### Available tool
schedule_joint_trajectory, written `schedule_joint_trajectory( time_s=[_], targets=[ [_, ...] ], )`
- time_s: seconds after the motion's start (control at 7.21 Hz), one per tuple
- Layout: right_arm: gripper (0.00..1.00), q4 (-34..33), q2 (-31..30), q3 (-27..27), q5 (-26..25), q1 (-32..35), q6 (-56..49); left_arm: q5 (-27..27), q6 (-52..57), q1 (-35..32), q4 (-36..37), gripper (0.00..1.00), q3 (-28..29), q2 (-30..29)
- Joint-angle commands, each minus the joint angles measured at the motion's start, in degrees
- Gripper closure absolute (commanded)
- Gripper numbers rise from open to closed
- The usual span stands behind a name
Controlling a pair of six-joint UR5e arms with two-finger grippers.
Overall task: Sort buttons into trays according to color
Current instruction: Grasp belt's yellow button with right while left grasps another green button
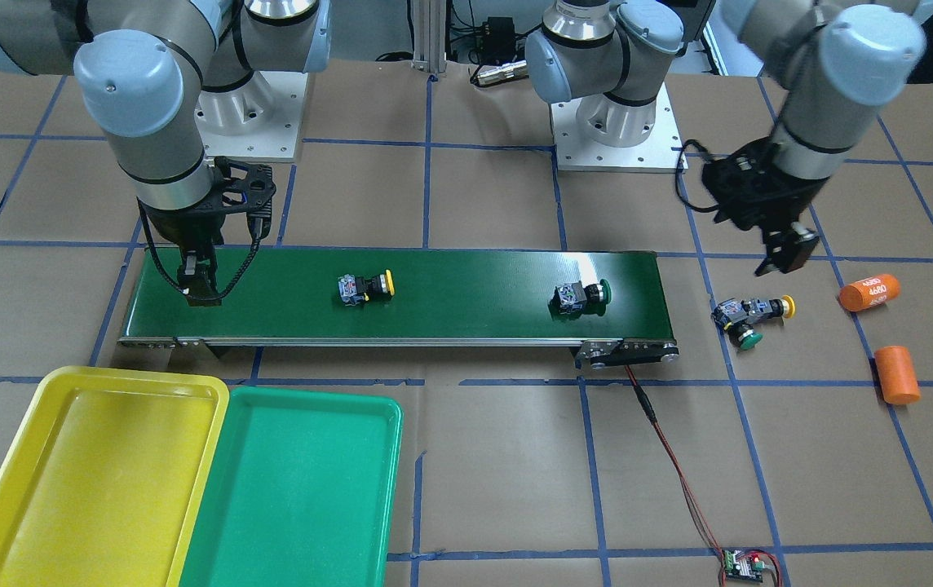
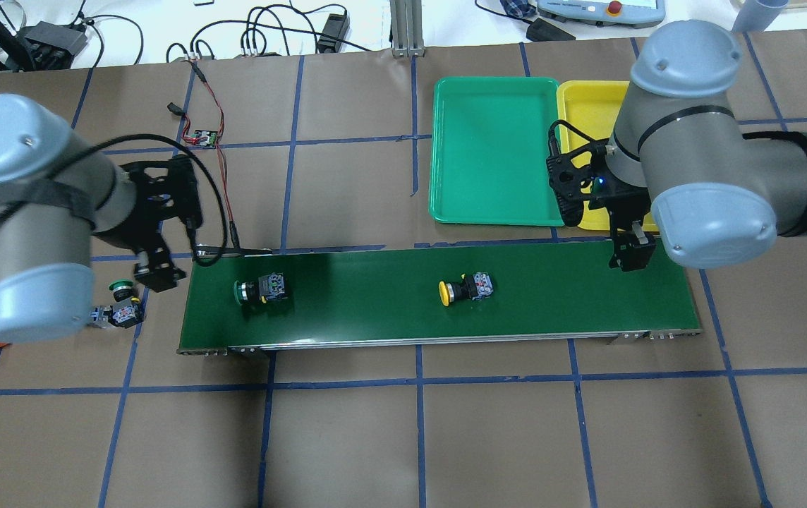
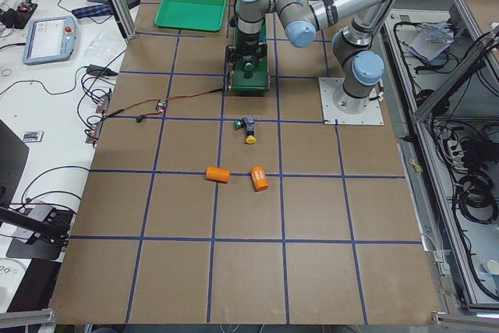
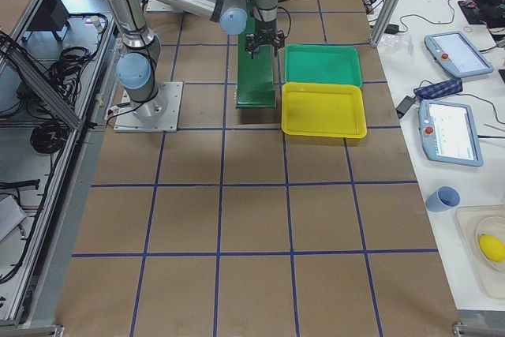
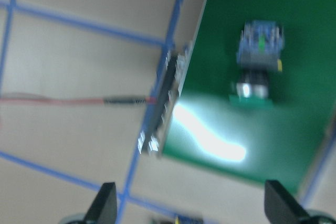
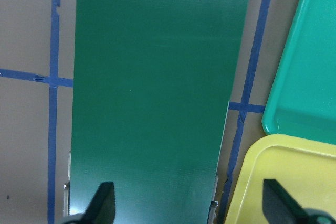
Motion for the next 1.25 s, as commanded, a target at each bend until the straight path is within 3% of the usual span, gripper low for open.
schedule_joint_trajectory(
  time_s=[0.0, 0.28, 0.42, 0.69, 0.83, 1.11],
  targets=[
    [0.00, -0.63, 0.25, 0.70, -0.12, 1.62, 9.37, 0.87, 15.71, 15.92, -0.78, 0.00, 1.05, -2.82],
    [0.00, -0.98, 2.44, -0.35, -0.74, 4.61, 17.60, -7.17, 20.32, 16.13, 9.84, 0.00, -0.62, -9.21],
    [0.00, -0.90, 4.02, -1.75, -0.74, 5.06, 17.53, -9.75, 20.59, 15.79, 11.38, 0.00, -1.67, -12.38],
    [0.00, -0.99, 4.83, -1.51, -0.04, 4.89, 12.30, -9.77, 24.62, 14.55, 20.21, 0.00, -5.18, -15.56],
    [0.00, -0.98, 4.74, -1.41, 0.40, 4.89, 7.30, -9.77, 24.55, 14.29, 20.79, 0.00, -6.15, -16.54],
    [0.00, -0.90, 4.91, 0.33, 2.41, 5.06, 7.16, -9.51, 24.55, 14.03, 27.78, 0.00, -11.50, -16.72]
  ],
)
